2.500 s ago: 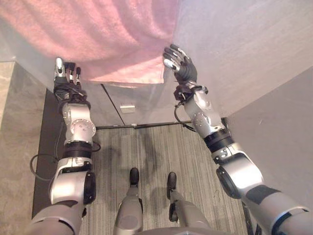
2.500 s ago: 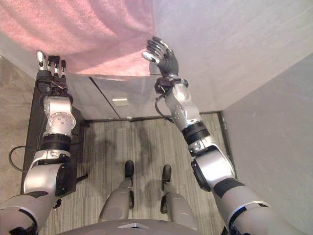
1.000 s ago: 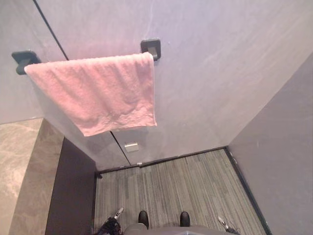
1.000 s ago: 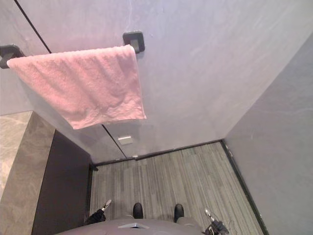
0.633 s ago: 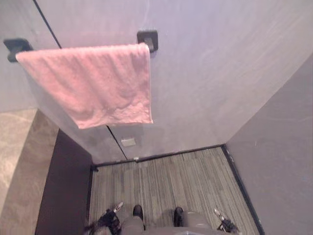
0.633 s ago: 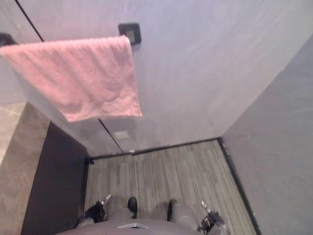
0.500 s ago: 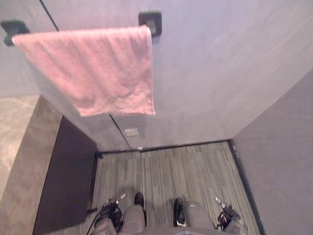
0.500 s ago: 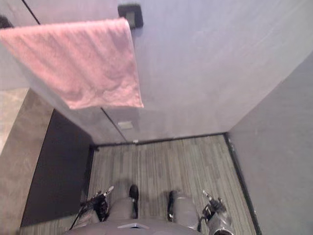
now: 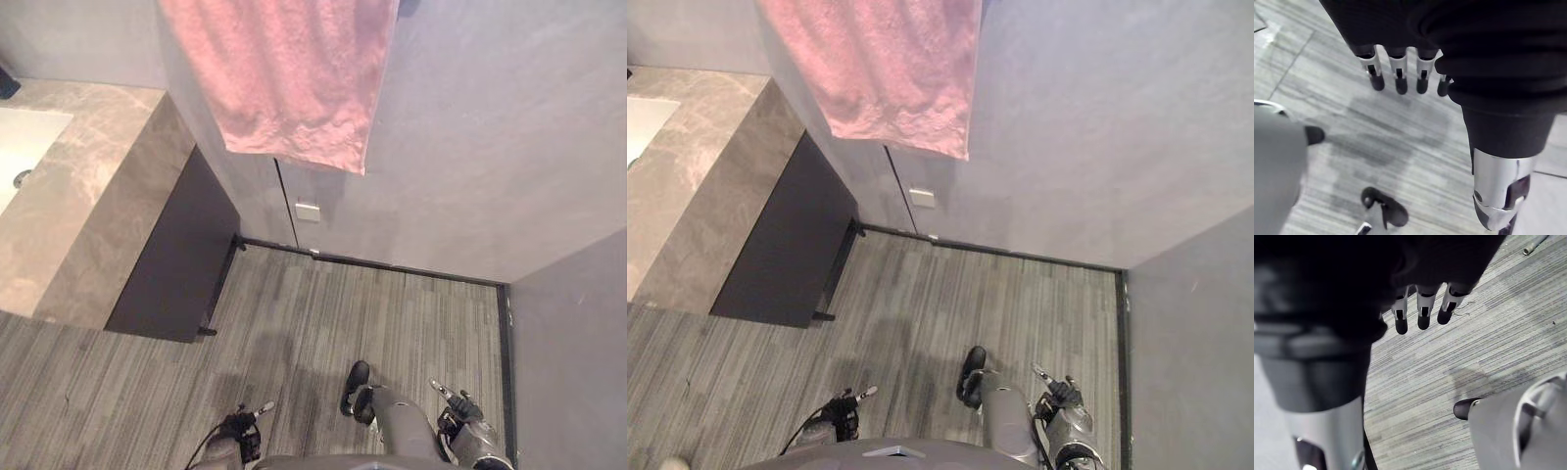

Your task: Organize washtable

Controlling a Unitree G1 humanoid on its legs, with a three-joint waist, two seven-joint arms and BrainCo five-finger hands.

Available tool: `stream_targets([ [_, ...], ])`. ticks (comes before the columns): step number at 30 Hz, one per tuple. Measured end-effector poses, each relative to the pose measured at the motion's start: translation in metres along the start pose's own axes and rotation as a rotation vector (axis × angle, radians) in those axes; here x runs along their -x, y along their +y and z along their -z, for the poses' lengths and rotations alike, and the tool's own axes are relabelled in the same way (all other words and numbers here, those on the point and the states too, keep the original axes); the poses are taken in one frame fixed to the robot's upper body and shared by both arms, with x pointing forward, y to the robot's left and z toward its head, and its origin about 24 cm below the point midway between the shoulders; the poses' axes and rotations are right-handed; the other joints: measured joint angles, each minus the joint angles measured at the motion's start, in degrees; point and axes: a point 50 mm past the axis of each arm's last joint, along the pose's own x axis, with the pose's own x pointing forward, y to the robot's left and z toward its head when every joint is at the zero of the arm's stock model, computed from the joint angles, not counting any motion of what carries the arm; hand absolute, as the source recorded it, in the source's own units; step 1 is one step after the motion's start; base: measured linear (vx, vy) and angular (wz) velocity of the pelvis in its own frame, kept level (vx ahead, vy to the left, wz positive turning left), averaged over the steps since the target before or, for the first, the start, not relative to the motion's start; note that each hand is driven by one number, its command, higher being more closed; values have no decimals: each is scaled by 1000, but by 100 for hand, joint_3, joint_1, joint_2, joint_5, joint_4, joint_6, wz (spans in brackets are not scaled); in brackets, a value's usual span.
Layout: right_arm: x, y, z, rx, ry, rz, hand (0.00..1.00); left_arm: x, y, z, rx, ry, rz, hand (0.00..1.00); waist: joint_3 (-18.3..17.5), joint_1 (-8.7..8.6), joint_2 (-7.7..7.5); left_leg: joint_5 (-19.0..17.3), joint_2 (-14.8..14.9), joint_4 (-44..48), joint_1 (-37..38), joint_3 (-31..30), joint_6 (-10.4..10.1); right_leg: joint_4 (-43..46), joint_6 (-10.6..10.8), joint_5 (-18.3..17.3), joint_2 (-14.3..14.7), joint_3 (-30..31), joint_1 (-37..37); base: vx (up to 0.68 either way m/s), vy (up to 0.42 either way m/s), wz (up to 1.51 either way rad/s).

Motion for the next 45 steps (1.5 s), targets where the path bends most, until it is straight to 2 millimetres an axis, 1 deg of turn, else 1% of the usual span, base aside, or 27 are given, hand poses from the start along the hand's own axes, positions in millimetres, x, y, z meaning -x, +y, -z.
stream_targets([
  [1,0,7,-2,55,-10,-26,0,-2,6,-16,-29,-61,-10,0,105,-12,-171,4,-93,-202,-68,-35,36,68,138,124,-128,81,-56,-455,121,-8],
  [2,0,9,-2,86,-13,-35,0,-3,9,-21,-46,-84,-17,0,124,13,-213,-41,-170,-224,-63,-109,32,88,267,239,-128,177,-101,-439,187,-23],
  [3,1,12,-1,135,-16,-53,0,-4,12,-31,-80,-116,-25,0,166,11,-284,-58,-291,-236,-100,-157,84,99,600,699,-149,619,-210,-392,300,-14],
  [4,1,12,1,153,-10,-62,0,-5,13,-32,-85,-109,-28,0,205,15,-310,95,-397,-103,-283,-192,239,41,1150,1069,-117,1367,-304,-261,347,1],
  [5,1,10,2,156,-3,-58,0,-5,12,-29,-62,-106,-30,0,210,12,-305,108,-406,-10,-331,-246,255,647,1260,843,-153,1707,-400,210,366,39],
  [6,3,1,12,165,26,-38,0,-4,7,-23,-28,-84,-27,0,211,11,-310,146,-486,118,-416,-406,314,2058,1278,142,-218,2298,-443,660,300,86],
  [7,6,-5,22,172,53,-26,0,-3,6,-15,-1,-62,-33,0,203,32,-356,156,-572,336,-526,-667,330,3069,1365,-297,-275,2803,-218,846,282,120],
  [8,7,-5,26,174,63,-30,0,-1,6,-6,18,-35,-40,0,169,64,-414,167,-665,448,-615,-852,348,3482,1367,-464,-350,3049,45,650,178,106],
  [9,8,-5,27,178,66,-36,0,1,8,2,27,-11,-45,0,141,106,-459,181,-736,511,-711,-940,370,3586,1438,-547,-355,3239,234,570,129,86],
  [11,8,3,29,196,67,-74,0,6,10,22,96,55,-63,0,35,199,-587,290,-926,860,-1226,-1380,426,2811,1686,-1251,-379,3714,938,427,62,103],
  [14,5,19,17,229,37,-117,0,6,5,20,100,44,-48,0,-175,514,-459,577,-898,928,-1844,-1731,404,1230,1377,-1653,-322,3800,1374,222,-70,82],
  [16,3,41,-3,267,-21,-178,0,5,9,15,102,27,-57,0,-251,687,-432,699,-758,1056,-2286,-1758,329,448,1357,-1657,-220,3663,1434,173,-214,16],
  [17,1,52,-17,300,-63,-203,0,5,9,15,111,28,-58,0,-174,670,-291,813,-609,1122,-2447,-1920,249,251,1267,-1431,-92,3538,1450,162,-234,25],
  [19,1,52,-23,335,-92,-201,0,5,8,16,127,33,-54,0,-97,641,-151,997,-455,1135,-2541,-2148,88,112,1165,-1255,104,3250,1552,123,-224,62],
  [22,-1,43,-23,348,-93,-176,0,5,9,17,141,35,-58,0,-72,652,-100,1645,-402,751,-2653,-2152,-164,108,968,-1087,83,2856,1409,-131,-109,69],
  [24,-2,30,-19,347,-80,-130,0,5,10,16,141,32,-58,0,-17,612,-99,1140,-266,2109,-2961,-1443,148,97,861,-926,-96,2529,1254,-149,-46,71],
  [25,-2,19,-15,349,-66,-101,0,5,10,19,132,41,-60,0,-39,605,-60,863,-134,3116,-2981,-1126,199,29,869,-811,-169,2422,1272,-66,-14,48],
  [27,0,5,-1,338,-19,-68,0,6,10,26,131,71,-64,0,-54,523,54,676,200,4045,-2686,-1042,210,-206,932,-576,-231,2165,1346,143,-3,70],
  [29,2,1,9,326,11,-60,0,7,12,30,146,88,-74,0,-67,392,75,801,545,3783,-2233,-796,136,-279,1048,-437,-357,1883,1352,88,77,102],
  [30,3,-2,12,311,26,-49,0,7,11,28,143,84,-70,0,-86,294,112,747,547,3463,-2205,-584,99,-288,1098,-409,-408,1732,1370,-117,200,110],
  [31,4,-2,17,299,49,-45,0,8,12,31,141,86,-74,0,-147,336,-52,655,272,2655,-1961,-585,39,-539,1157,-354,-450,1861,1397,-141,220,111],
  [32,5,1,23,294,63,-57,0,9,17,35,122,97,-84,0,-318,272,-87,655,111,1891,-1821,-651,38,-791,1163,-340,-411,1935,1412,-48,168,97],
  [34,7,-4,29,277,80,-48,0,8,15,29,83,78,-69,0,-486,123,-58,629,-87,409,-1386,-1085,19,-1000,1207,-146,-385,1749,1406,-1,198,164],
  [35,7,-6,31,253,92,-35,0,5,7,22,34,64,-39,0,-460,128,-109,822,-234,-164,-1272,-1373,85,-956,1270,-126,-549,1499,1397,-69,220,159],
  [37,8,-8,35,255,111,-30,0,6,-1,25,-5,71,-9,0,-505,173,-171,1055,-435,-370,-1290,-1622,217,-1006,1370,-29,-743,1363,1437,-79,191,92],
  [40,8,-6,36,257,112,-38,0,10,3,36,-15,94,-19,0,-557,197,-194,1080,-591,-358,-1262,-1622,269,-1075,1482,93,-864,1469,1530,-32,116,6],
  [45,9,-3,39,291,121,-58,0,10,1,37,-37,95,-5,0,-613,291,-277,1059,-577,-340,-1250,-1430,303,-1380,1515,339,-752,1663,1559,-19,7,-24],
])
